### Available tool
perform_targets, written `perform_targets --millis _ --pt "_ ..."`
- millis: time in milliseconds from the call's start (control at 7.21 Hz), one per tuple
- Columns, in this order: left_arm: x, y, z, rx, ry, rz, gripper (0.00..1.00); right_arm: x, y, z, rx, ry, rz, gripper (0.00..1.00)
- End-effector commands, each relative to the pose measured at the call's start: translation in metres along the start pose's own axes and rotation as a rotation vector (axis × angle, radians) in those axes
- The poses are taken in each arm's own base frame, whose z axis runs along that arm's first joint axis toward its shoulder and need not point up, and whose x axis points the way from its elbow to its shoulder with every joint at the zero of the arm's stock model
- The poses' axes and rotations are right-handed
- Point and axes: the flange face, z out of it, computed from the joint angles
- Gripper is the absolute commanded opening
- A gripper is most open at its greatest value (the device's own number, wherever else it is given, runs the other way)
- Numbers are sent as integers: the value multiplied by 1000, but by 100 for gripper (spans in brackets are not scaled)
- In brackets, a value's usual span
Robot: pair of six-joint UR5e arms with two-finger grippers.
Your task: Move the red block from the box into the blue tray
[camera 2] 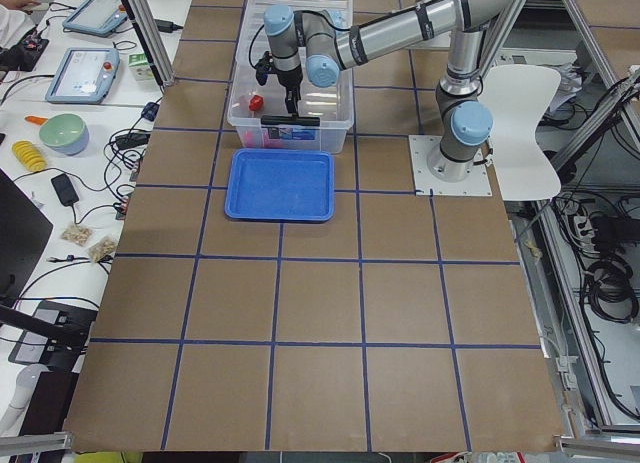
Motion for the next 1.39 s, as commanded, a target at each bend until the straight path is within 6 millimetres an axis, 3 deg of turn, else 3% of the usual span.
perform_targets --millis 0,555,971,1248 --pt "7 -6 17 -21 1 13 77 -19 -3 4 15 0 18 100" --pt "12 -21 46 -17 41 17 76 -21 -6 5 23 -4 45 100" --pt "13 -27 65 -44 50 19 76 -70 7 8 -3 -2 39 100" --pt "12 -31 81 -61 53 17 76 -74 8 6 -2 -36 51 100"
